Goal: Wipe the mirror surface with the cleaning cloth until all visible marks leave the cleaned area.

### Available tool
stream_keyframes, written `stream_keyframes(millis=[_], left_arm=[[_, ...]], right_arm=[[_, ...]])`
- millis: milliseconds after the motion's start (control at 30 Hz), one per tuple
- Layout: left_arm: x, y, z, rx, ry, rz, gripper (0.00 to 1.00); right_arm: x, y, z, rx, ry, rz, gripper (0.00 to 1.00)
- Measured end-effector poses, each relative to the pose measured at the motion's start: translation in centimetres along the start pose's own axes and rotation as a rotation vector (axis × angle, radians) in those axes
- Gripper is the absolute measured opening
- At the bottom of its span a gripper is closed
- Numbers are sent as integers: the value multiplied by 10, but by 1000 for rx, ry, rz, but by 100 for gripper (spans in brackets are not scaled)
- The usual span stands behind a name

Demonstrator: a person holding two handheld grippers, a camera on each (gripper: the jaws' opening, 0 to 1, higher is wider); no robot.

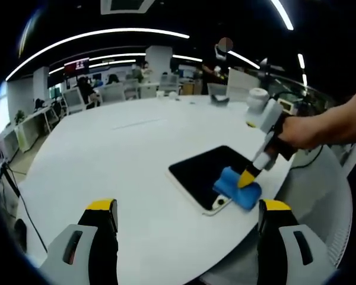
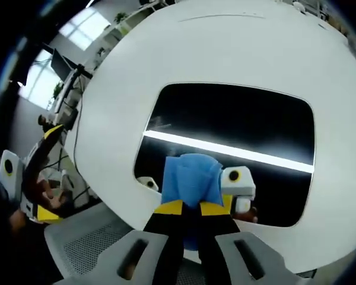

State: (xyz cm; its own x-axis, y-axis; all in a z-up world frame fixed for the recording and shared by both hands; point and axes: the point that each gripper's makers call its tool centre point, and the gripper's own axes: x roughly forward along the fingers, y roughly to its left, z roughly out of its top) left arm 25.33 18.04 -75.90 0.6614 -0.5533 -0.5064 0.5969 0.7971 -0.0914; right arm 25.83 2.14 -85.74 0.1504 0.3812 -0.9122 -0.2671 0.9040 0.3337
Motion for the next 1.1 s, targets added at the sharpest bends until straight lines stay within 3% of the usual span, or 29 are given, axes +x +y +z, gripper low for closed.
stream_keyframes(millis=[467, 1100], left_arm=[[4, -7, 2, -3, -1, 1, 99], [4, -13, 0, -10, 4, 10, 99]], right_arm=[[-6, -17, -1, 9, 4, -9, 2], [-4, -19, 9, -17, 10, -18, 2]])
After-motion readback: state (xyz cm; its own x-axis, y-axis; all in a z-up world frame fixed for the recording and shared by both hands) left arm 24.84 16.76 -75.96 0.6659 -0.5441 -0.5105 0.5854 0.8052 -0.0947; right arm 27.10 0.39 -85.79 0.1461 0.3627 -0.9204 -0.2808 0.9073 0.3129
